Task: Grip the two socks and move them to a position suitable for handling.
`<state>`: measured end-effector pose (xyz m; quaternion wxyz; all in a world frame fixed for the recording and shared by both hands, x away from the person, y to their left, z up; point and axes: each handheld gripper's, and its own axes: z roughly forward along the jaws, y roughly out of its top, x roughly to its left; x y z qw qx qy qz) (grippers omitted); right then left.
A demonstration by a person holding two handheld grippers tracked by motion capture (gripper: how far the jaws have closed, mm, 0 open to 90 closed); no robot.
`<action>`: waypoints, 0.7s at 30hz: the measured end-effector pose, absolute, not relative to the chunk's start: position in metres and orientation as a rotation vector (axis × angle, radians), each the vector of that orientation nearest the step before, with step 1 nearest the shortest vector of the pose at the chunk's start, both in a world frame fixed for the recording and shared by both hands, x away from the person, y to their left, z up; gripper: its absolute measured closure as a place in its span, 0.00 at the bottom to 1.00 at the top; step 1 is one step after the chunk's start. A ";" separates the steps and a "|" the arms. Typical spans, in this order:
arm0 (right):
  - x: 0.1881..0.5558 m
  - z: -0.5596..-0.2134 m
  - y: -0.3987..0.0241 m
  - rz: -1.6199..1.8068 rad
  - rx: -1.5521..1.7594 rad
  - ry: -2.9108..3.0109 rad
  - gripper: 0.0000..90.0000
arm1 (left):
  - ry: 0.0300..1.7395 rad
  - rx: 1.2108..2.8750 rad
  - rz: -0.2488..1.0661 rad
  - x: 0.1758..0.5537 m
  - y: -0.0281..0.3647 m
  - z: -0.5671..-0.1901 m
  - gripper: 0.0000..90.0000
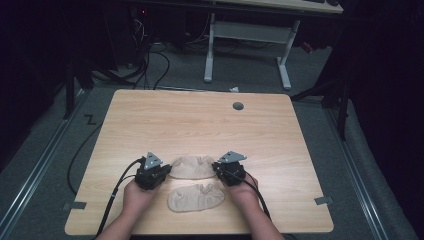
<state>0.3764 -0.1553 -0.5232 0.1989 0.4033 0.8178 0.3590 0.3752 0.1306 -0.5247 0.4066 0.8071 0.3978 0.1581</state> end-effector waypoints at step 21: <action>0.361 -0.503 -0.163 1.085 1.054 2.223 0.95 | 0.929 1.986 0.434 0.358 0.130 -0.503 0.97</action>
